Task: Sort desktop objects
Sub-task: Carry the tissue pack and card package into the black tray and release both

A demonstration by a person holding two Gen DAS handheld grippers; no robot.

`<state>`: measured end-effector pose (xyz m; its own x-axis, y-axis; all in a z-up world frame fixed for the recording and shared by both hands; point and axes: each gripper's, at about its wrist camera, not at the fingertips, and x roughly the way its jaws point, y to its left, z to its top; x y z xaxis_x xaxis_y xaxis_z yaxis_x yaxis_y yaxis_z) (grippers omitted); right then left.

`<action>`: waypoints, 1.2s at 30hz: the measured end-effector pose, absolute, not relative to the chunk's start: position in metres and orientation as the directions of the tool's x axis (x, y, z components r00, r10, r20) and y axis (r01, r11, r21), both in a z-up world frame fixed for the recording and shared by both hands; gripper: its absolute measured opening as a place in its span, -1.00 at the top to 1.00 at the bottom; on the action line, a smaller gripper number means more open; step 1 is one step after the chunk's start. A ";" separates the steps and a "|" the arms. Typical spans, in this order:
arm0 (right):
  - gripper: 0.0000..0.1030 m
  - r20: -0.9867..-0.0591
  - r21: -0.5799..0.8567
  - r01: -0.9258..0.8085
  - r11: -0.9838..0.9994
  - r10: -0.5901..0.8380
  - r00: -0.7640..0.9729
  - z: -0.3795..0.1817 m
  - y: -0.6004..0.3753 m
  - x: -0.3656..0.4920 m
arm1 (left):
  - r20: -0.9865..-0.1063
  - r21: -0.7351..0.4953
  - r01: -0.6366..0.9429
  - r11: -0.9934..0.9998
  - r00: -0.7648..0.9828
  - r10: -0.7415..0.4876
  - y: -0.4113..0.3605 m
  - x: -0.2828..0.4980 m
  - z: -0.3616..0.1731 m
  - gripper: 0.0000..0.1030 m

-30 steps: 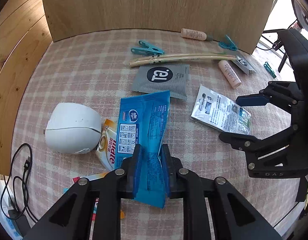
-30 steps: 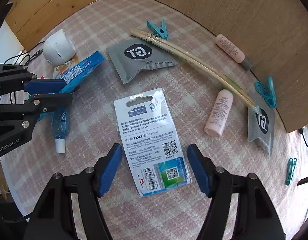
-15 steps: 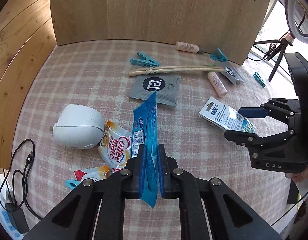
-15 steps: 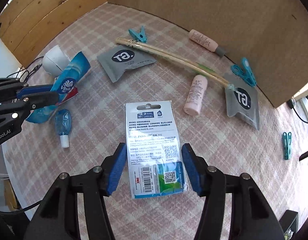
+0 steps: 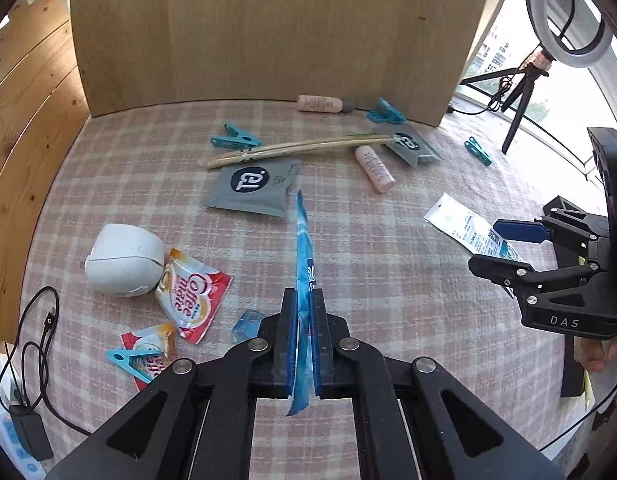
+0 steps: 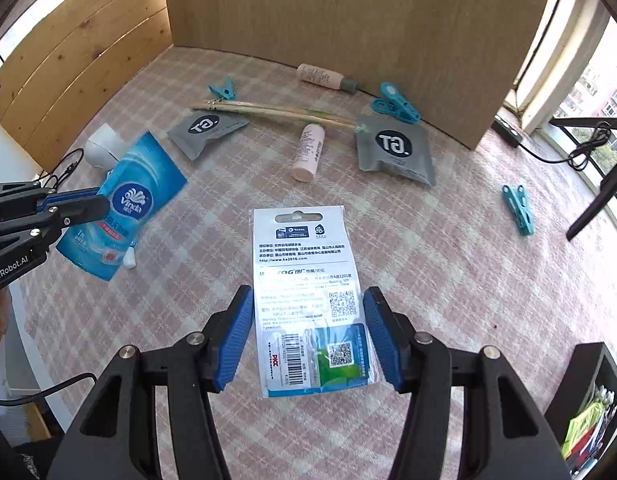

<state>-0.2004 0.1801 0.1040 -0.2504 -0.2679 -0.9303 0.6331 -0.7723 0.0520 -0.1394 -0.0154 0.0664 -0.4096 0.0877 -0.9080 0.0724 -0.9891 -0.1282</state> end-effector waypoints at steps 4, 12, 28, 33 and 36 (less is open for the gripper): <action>-0.06 -0.924 0.045 0.573 -0.819 -0.252 -0.289 0.109 0.207 -0.195 | -0.897 -0.111 0.022 -0.994 -0.432 0.091 0.011 -0.141 0.078 0.91; -0.06 -0.903 0.039 0.424 -0.905 -0.214 -0.374 0.135 0.279 -0.171 | -0.886 -0.135 -0.097 -0.986 -0.433 0.164 0.063 -0.137 0.096 0.92; -0.06 -0.874 0.015 0.072 -0.997 -0.048 -0.483 0.180 0.480 -0.108 | -0.845 -0.153 -0.377 -0.913 -0.429 0.318 0.248 -0.138 0.150 0.92; -0.06 -0.879 0.008 0.005 -1.000 -0.009 -0.477 0.182 0.549 -0.100 | -0.836 -0.174 -0.419 -0.891 -0.415 0.359 0.315 -0.140 0.159 0.92; -0.06 -0.879 0.011 -0.029 -1.000 0.004 -0.477 0.184 0.587 -0.096 | -0.833 -0.184 -0.438 -0.880 -0.406 0.376 0.353 -0.143 0.162 0.92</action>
<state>-0.0959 0.5873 0.1839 -0.4772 0.0038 -0.8788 -0.0286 -0.9995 0.0112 -0.1426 0.3533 0.1618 -0.4055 0.3763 -0.8330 -0.4384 -0.8798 -0.1840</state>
